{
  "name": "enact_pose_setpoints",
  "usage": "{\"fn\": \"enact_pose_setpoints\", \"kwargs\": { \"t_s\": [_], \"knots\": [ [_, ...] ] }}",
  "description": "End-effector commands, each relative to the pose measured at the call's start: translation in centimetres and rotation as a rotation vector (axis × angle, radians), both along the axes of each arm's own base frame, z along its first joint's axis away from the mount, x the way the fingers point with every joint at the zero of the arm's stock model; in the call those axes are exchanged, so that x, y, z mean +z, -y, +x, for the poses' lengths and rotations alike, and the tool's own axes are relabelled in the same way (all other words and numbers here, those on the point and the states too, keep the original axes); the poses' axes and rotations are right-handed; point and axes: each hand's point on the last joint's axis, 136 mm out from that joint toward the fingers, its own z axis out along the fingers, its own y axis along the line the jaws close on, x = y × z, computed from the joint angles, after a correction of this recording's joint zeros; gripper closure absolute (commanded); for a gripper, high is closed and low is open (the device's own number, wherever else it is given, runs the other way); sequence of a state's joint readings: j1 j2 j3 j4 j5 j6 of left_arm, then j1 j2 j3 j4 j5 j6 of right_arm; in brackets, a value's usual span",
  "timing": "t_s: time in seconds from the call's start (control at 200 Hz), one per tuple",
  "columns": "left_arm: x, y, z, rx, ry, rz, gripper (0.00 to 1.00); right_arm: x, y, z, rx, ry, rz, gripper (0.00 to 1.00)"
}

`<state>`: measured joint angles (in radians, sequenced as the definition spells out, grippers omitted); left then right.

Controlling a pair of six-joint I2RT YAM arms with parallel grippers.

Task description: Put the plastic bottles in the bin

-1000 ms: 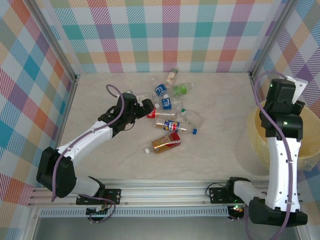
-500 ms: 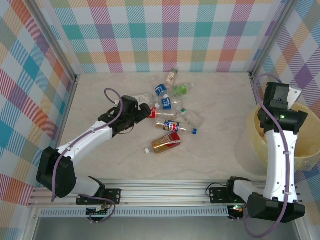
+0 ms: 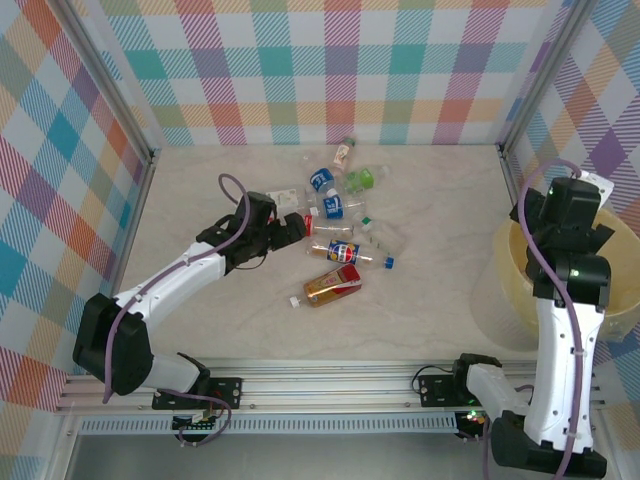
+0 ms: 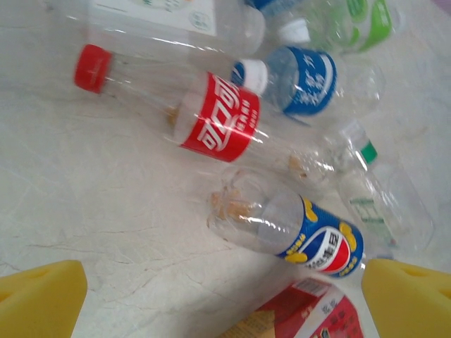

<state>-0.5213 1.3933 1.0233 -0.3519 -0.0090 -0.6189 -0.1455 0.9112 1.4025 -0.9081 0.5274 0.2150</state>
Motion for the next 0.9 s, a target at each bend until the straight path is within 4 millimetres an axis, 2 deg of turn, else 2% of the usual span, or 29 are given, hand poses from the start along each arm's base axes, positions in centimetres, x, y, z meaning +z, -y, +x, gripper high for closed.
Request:
{"fn": "enact_pose_setpoints", "kwargs": {
  "t_s": [0.0,0.14,0.29,0.41,0.56,0.685,0.785,0.895],
  "knots": [
    [-0.8,1.4,-0.7,-0.187,0.008,0.049,0.0,0.9,-2.9,2.0,0.164,0.122,0.101,0.0],
    [-2.3,2.0,-2.1,-0.271,-0.044,0.065,0.0,1.7,-6.3,3.5,0.349,0.221,0.19,0.0],
    [-3.2,3.7,-4.3,-0.42,-0.023,0.112,0.0,3.5,-12.8,4.6,0.712,0.345,0.346,0.0],
    [-4.1,5.3,-5.6,-0.508,0.013,0.162,0.0,4.2,-16.3,5.0,0.912,0.371,0.437,0.0],
    [-5.7,7.1,-7.6,-0.626,0.004,0.248,0.0,3.3,-17.4,5.6,0.956,0.374,0.471,0.0],
    [-7.1,7.8,-9.8,-0.754,0.005,0.448,0.0,2.7,-18.0,6.2,0.974,0.38,0.52,0.0],
    [-8.4,7.4,-10.6,-0.816,0.007,0.611,0.0,2.4,-18.4,6.6,0.989,0.368,0.545,0.0],
    [-9.6,6.4,-10.3,-0.835,-0.015,0.727,0.0,2.3,-18.7,6.7,1.001,0.36,0.543,0.0]
  ]
}}
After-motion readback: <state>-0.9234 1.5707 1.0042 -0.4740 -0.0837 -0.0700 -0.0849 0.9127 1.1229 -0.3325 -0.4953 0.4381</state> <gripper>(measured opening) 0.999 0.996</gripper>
